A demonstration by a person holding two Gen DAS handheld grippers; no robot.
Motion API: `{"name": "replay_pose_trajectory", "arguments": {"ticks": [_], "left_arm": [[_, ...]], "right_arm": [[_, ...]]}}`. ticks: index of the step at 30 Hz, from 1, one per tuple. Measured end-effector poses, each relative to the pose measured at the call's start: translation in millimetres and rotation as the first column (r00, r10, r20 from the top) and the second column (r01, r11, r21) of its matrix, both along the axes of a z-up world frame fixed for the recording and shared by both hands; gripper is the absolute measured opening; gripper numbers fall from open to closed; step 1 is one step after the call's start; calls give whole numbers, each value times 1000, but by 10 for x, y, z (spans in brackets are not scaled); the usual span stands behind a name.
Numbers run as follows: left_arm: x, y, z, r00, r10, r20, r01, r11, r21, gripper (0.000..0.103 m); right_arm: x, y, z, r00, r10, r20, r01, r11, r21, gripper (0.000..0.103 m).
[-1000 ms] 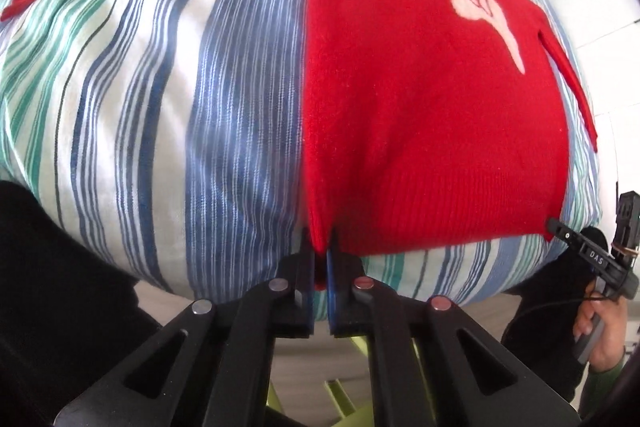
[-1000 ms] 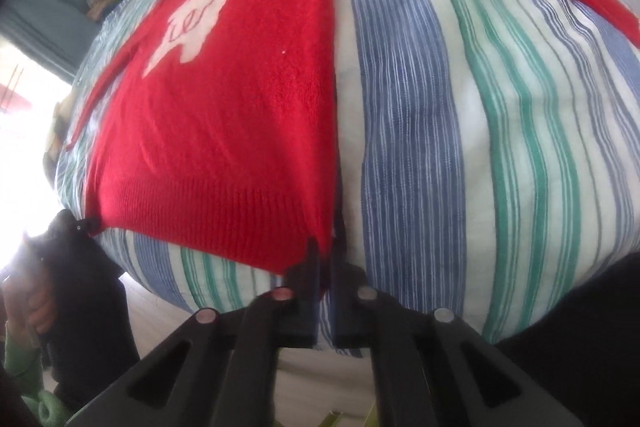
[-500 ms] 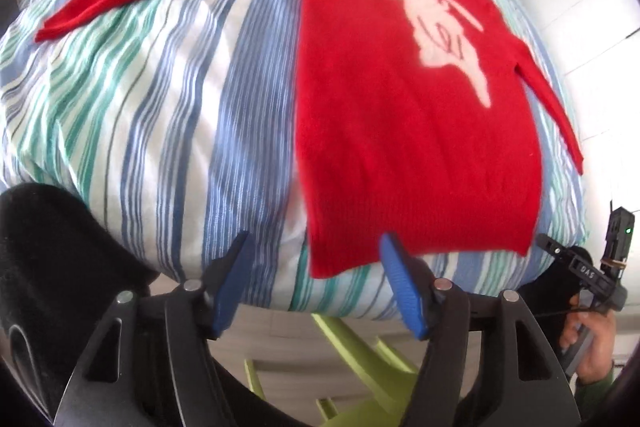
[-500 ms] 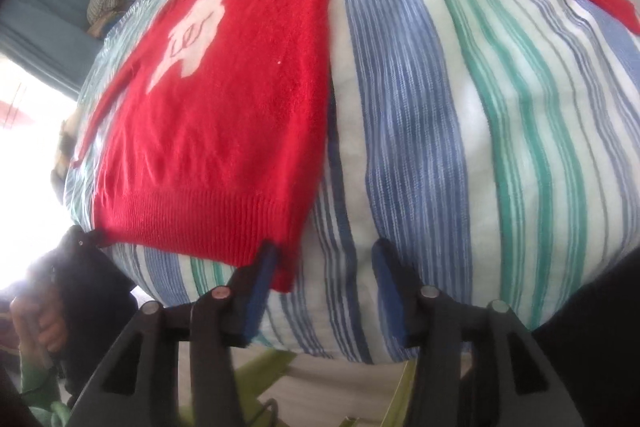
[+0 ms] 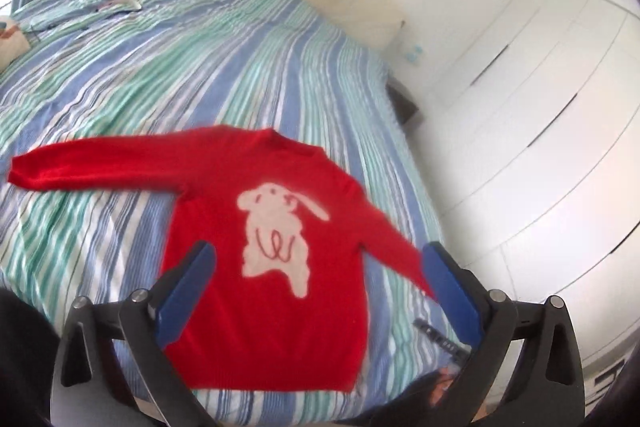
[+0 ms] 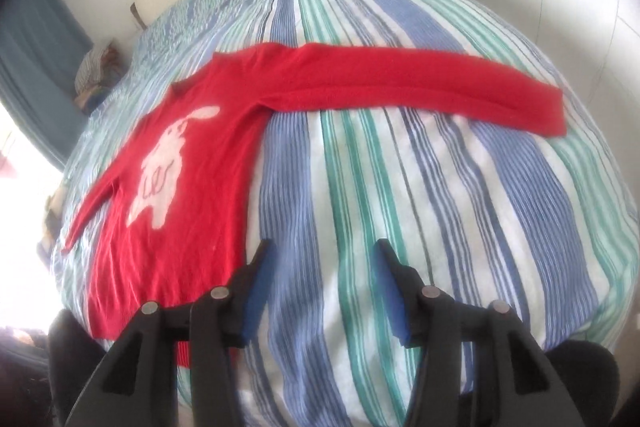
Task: Fold small clothes
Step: 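Grasp a sleeve cuff with the right gripper and fold it across the sweater body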
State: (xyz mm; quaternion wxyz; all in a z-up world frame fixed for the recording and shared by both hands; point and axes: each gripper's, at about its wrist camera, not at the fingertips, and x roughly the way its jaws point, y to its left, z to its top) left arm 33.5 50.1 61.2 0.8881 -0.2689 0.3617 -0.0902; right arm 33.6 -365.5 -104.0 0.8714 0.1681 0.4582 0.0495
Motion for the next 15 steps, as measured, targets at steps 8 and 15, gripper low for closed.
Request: {"name": "replay_pose_trajectory", "arguments": {"ticks": [8, 15], "left_arm": [[-72, 303, -1015, 961, 187, -203, -180, 982, 54, 101], [-148, 431, -1389, 944, 274, -186, -225, 943, 245, 101]], "right_arm": [[406, -1196, -458, 947, -320, -15, 308, 897, 317, 50], [510, -1900, -666, 854, -519, -25, 475, 759, 444, 49]]}}
